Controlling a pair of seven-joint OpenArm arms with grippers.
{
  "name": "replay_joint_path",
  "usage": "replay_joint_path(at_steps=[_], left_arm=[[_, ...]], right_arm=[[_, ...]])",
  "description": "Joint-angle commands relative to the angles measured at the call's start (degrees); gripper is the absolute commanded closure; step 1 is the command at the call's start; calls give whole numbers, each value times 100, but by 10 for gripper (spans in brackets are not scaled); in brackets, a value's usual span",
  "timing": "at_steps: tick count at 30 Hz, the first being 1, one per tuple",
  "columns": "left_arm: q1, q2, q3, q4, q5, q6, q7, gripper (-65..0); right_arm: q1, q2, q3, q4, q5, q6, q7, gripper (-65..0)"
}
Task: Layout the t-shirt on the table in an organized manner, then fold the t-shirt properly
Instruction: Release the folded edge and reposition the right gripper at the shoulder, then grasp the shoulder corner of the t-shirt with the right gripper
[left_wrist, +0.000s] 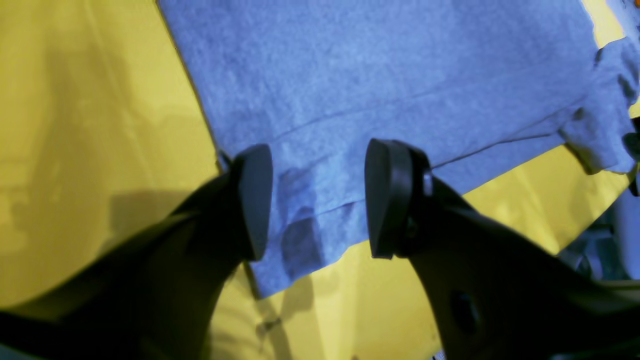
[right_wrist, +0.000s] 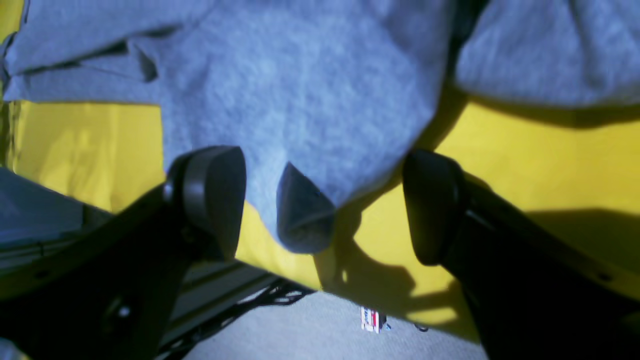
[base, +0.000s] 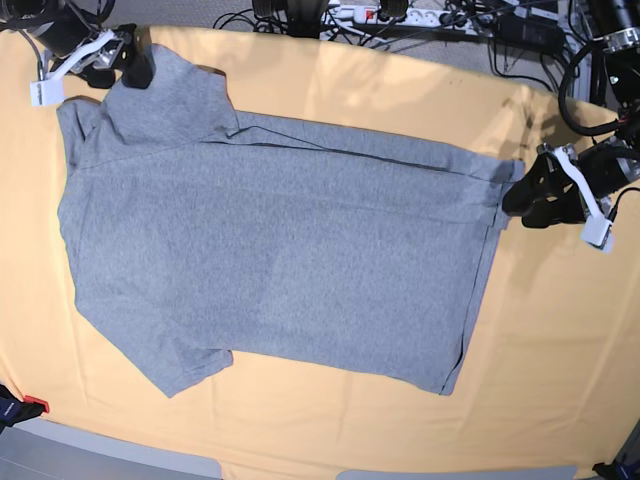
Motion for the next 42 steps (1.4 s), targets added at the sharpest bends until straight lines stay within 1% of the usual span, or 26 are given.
replay_joint_path(at_steps=[1, 6, 8, 10, 12, 15, 16, 18, 20, 23, 24, 25, 26, 29, 30, 33, 34, 37, 40, 42], left_arm=[[-63, -129, -44, 74, -155, -28, -122, -314], [-63, -127, -44, 74, -151, -28, -122, -314], [-63, -129, -44, 74, -144, -28, -118, -314], [-61, -129, -44, 74, -146, -28, -79, -314], [-61, -129, -44, 74, -146, -28, -76, -314], [-63, -129, -44, 74, -149, -28, -79, -314], [-63, -129, -44, 74, -149, -28, -79, -314], [-63, -129, -44, 74, -149, -28, -79, -314], [-63, -129, -44, 74, -146, -28, -79, -314], [-63, -129, -44, 74, -149, -28, -79, -314], [-63, -129, -44, 74, -146, -28, -79, -314], [-63, -129, -44, 74, -149, -28, -79, -314], [-61, -129, -44, 74, -149, -28, -79, -314], [-63, -129, -44, 72, -146, -28, -79, -314], [-61, -129, -44, 74, -146, -28, -79, -314], [-63, -129, -44, 74, -149, -28, -79, -314], [-63, -129, -44, 74, -149, -28, -79, -314], [-61, -129, -44, 74, -146, -28, -79, -314], [-63, -129, -44, 74, -146, -28, -79, -314], [-61, -129, -44, 74, -149, -28, -79, -314]], right_arm=[[-17, 57, 28, 66, 122, 24, 85, -497], [70, 57, -44, 59, -7, 35, 105, -497], [116, 42, -63, 55, -330, 13, 264, -497], [162, 20, -66, 48, -774, -173, 455, -497], [173, 0, -66, 9, -973, -306, 592, -497], [173, -4, -81, -144, -739, -295, 566, -497], [175, -4, -81, -212, -595, -247, 520, -497], [175, -4, -81, -358, -208, -50, 378, -497], [195, -4, -81, -468, 164, 76, 149, -497], [229, 0, -81, -498, 417, 76, -85, -489], [238, 2, -81, -498, 433, 76, -96, -466], [238, 2, -81, -498, 433, 76, -92, -419], [256, 2, -81, -498, 433, 76, -92, -348], [271, 17, -81, -498, 433, 76, -96, -74], [269, 37, -81, -498, 433, 76, -98, 0], [269, 166, -81, -487, 448, 76, -105, 0], [269, 225, -81, -481, 540, 76, -138, 0], [269, 452, -76, -446, 1172, 76, -502, 0], [271, 590, -76, -295, 1823, 76, -502, 0], [271, 603, -76, -153, 1859, 76, -502, 0]])
